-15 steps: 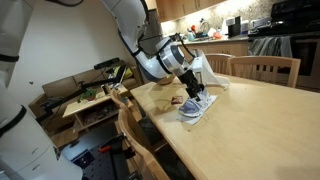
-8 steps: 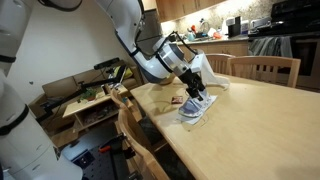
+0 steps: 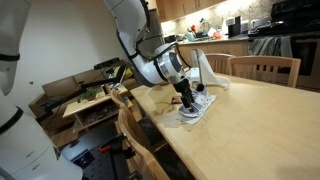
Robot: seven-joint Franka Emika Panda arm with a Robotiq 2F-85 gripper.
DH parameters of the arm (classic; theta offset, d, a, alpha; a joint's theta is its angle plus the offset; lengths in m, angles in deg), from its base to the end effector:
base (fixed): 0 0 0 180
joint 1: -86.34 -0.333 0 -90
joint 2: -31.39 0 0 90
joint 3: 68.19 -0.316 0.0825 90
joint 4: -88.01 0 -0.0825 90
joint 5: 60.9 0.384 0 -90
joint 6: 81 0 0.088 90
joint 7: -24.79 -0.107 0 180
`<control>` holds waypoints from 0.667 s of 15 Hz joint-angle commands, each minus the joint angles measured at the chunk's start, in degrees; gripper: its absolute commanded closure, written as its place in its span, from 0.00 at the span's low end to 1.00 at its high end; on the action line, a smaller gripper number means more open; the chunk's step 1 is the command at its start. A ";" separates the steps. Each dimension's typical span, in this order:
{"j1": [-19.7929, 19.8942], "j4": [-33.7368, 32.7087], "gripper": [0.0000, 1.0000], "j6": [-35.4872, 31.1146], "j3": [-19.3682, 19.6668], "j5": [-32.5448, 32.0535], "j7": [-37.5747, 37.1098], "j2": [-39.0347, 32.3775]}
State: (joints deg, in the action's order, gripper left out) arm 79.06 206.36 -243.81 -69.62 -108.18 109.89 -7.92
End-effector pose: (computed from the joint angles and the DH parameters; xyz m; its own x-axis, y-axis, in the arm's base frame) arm 0.5557 0.1247 0.0971 -0.7176 0.6424 -0.2690 0.6655 0.7464 0.0072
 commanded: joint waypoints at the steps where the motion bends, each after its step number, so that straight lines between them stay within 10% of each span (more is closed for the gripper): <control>1: 5.98 -0.77 0.00 5.42 -5.51 3.46 8.42 0.04; 10: 4.62 -1.51 0.00 6.21 -4.52 1.76 12.02 0.98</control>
State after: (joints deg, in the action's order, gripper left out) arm 84.03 204.61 -238.39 -74.15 -105.74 119.56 -8.11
